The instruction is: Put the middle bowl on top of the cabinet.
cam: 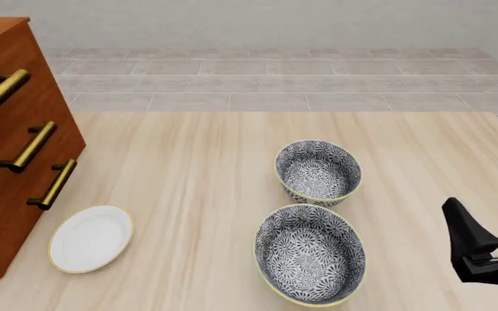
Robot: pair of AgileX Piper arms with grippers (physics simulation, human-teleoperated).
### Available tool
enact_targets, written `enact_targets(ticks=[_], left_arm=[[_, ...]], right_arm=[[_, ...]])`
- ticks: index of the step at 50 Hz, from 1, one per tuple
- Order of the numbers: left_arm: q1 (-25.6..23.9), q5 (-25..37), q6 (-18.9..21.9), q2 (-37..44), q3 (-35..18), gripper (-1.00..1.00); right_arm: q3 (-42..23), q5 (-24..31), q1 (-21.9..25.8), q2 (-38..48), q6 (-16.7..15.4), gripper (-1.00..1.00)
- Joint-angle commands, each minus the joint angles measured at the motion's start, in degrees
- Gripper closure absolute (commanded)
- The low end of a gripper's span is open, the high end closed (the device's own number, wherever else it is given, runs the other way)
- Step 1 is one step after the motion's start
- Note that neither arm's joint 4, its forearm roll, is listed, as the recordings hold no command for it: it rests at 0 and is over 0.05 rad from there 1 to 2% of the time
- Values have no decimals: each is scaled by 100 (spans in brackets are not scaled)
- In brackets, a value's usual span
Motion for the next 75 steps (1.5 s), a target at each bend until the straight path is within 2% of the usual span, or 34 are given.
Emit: enact_targets(ticks=[1, 52, 75], left_arm=[[31, -57, -26, 64, -4, 100], [307, -58, -158, 606, -62, 100], [425, -94, -124, 812, -109, 100]], right_arm=[[0, 10, -7, -6, 0, -100], [1, 122, -37, -98, -2, -100], [1, 5, -28, 20, -10, -100]])
